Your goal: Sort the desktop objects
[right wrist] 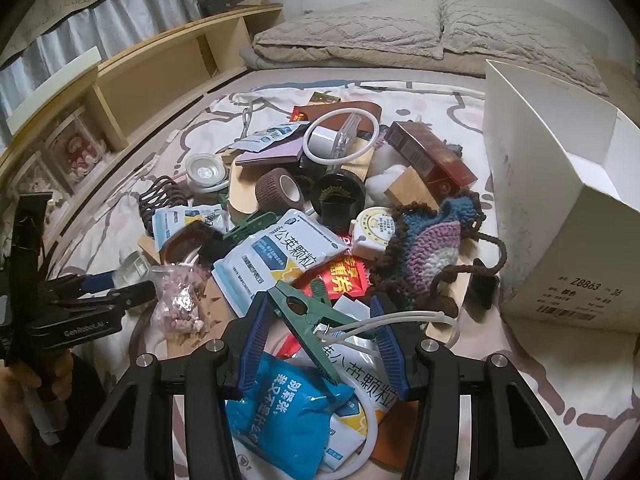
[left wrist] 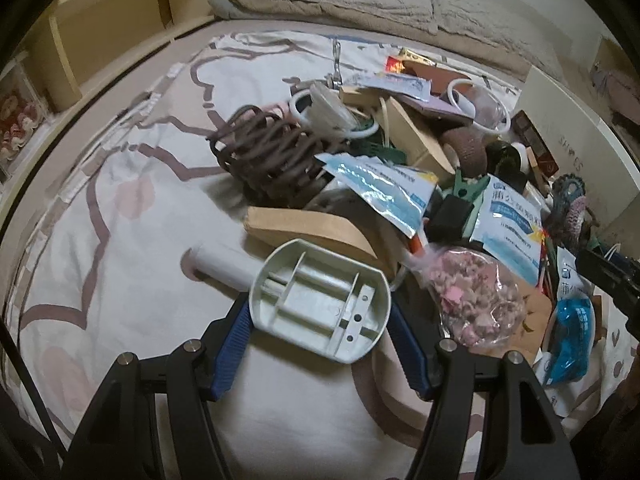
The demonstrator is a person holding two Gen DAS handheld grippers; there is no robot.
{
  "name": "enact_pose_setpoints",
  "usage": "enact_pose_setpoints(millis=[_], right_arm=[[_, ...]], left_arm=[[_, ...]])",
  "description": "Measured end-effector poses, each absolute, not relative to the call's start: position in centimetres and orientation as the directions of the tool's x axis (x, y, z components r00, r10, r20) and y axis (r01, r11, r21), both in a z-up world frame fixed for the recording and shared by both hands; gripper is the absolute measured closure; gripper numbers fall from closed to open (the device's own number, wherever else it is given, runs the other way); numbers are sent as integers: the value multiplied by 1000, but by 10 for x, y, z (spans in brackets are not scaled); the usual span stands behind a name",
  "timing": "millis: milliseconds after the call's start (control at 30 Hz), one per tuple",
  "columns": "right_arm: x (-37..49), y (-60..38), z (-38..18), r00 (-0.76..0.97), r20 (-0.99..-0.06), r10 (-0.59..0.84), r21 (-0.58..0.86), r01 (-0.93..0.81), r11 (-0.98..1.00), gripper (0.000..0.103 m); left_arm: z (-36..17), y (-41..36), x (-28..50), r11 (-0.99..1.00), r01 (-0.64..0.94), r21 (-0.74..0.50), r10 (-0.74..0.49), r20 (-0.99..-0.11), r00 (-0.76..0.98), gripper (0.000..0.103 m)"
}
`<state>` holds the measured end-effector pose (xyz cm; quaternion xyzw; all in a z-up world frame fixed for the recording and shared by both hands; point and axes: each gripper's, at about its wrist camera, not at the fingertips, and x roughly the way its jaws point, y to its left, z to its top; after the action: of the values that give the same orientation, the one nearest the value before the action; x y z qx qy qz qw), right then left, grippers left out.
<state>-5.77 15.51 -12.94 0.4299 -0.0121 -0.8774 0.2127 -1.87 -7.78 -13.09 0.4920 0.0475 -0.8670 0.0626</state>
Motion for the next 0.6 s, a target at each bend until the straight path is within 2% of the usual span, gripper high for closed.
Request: enact_pose_setpoints(millis=[367,600], right_arm=[[-57,154,-129,-533,-751,-389,206,371,-906,51],[-56,155,-127,-539,-747,-388,203,371,-906,51]], left_arm=[[-139,-75,-24,-985,171,-1,-83,-872,-483,36],[-133,-79,-20,-984,176,-36,-61,-856,-514,38]])
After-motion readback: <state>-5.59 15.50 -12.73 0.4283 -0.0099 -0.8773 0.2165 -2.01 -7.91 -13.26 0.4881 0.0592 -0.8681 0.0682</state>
